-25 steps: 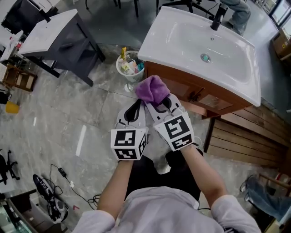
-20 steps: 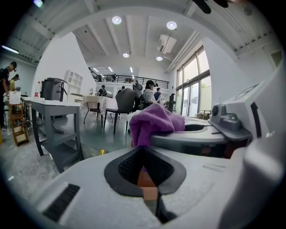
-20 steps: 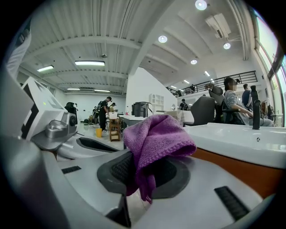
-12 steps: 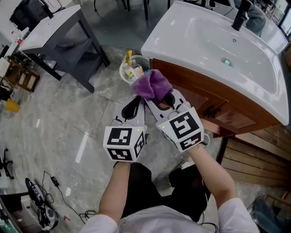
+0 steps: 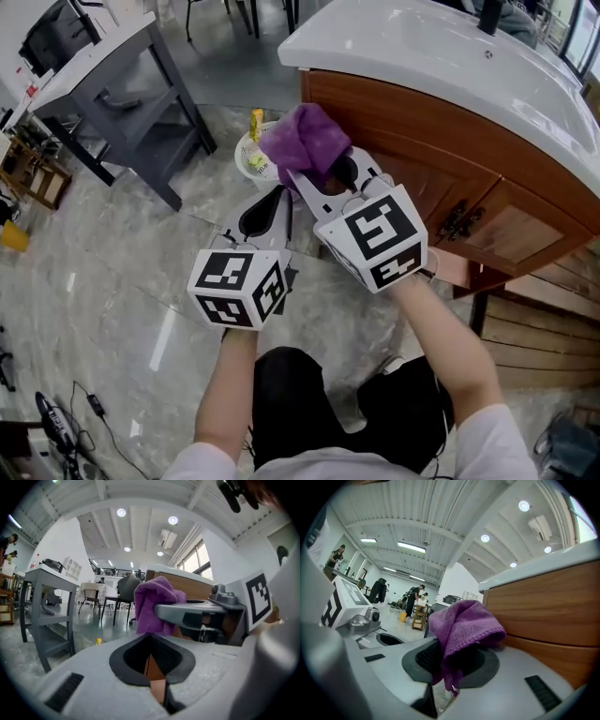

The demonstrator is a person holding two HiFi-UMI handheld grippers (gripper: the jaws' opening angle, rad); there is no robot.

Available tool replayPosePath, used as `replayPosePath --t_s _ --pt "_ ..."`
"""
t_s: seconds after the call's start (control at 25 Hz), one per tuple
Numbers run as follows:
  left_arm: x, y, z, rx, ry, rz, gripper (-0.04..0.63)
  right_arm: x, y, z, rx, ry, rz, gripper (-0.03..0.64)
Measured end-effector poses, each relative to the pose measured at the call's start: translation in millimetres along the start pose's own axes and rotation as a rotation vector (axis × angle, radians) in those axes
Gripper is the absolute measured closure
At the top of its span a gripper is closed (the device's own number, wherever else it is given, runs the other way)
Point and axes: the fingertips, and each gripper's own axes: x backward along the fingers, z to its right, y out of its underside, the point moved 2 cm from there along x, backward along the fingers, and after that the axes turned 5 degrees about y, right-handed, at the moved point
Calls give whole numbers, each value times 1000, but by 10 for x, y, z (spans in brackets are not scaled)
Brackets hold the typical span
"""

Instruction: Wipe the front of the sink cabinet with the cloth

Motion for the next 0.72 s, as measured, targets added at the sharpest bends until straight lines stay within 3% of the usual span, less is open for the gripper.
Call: replayPosePath --t_s 0.28,0.72 --pt "-25 -62 33 -31 57 36 591 53 102 54 -7 56 8 545" --pt "-165 -74 486 -69 189 47 591 566 239 300 16 194 -22 545"
